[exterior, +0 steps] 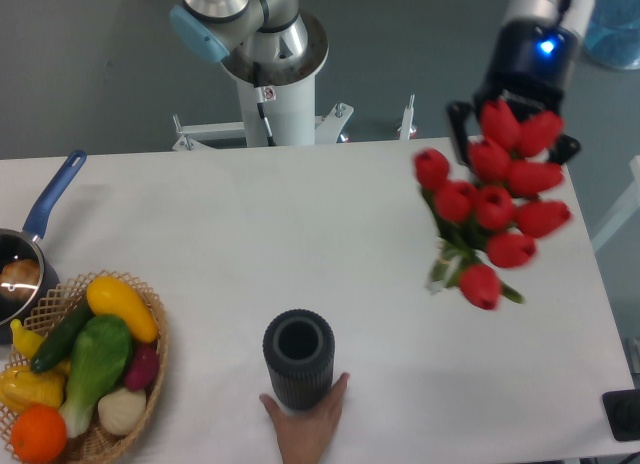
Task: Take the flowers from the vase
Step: 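Pull the tulips up out of the vase and carry them away, then hold the tulip bouquet raised beside the table edge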
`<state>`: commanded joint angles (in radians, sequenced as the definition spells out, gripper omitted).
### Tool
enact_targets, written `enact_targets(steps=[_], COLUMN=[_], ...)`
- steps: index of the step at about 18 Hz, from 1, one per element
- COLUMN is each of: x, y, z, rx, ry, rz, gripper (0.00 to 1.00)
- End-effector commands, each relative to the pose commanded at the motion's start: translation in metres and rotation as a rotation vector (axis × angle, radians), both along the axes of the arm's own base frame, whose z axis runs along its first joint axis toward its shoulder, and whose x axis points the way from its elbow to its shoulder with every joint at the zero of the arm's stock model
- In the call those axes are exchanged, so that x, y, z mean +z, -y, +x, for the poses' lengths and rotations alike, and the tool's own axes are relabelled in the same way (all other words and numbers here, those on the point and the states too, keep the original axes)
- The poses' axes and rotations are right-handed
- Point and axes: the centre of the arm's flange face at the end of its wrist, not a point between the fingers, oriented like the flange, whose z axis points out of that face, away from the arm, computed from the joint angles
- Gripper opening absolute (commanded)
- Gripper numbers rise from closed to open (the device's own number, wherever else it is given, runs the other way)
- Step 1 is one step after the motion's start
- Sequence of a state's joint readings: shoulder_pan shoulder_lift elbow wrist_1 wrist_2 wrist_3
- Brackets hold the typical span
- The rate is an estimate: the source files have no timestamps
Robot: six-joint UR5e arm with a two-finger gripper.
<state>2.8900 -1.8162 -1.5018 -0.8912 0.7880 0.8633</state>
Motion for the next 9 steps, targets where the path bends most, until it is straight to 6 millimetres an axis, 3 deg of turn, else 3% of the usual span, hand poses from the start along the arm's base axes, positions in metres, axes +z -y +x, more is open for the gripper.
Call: enact_targets(steps=[5, 9], x=[0.008, 0.019], y=[0.011, 0.028], z=[-0.019, -0.031], rx=[-0.029, -0.080], ry=[-0.152, -0.255], rz=[-0.123, -0.377], gripper=[0.00, 0.00])
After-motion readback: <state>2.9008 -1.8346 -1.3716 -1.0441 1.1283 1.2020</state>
